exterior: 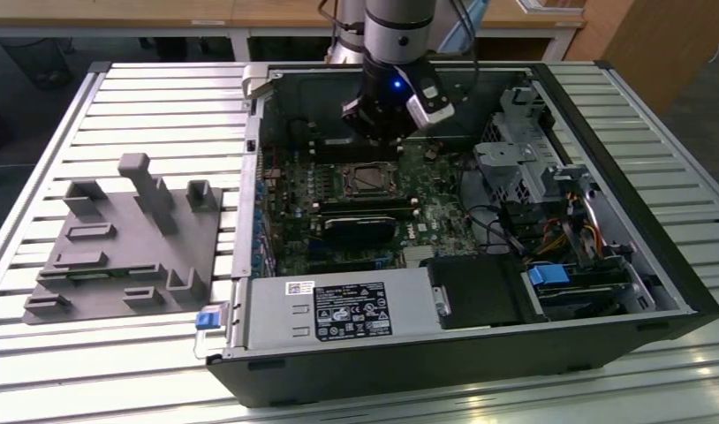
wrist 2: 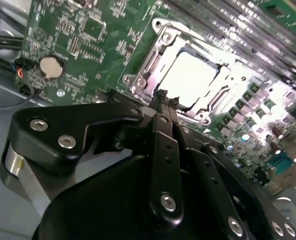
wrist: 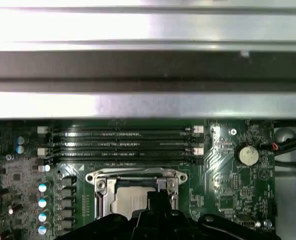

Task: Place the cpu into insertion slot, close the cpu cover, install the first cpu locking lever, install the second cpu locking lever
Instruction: 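Install the second cpu locking lever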

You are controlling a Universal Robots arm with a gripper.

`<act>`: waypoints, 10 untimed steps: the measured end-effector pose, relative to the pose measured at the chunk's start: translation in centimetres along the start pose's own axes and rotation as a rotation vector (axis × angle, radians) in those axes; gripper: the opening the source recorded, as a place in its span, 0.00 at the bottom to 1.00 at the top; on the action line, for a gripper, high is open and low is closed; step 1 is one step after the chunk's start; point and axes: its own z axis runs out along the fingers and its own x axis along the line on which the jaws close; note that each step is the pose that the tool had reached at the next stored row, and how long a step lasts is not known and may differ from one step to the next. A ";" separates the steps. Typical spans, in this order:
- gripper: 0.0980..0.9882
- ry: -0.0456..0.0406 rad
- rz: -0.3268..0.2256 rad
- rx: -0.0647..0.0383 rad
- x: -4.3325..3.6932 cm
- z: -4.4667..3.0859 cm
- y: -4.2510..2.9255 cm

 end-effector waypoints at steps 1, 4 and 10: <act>0.03 0.0000 0.000 0.000 0.00 -0.01 -0.22; 0.03 0.0000 0.000 0.000 -0.02 -0.05 -1.08; 0.03 0.0000 0.000 0.000 -0.07 -0.13 -3.08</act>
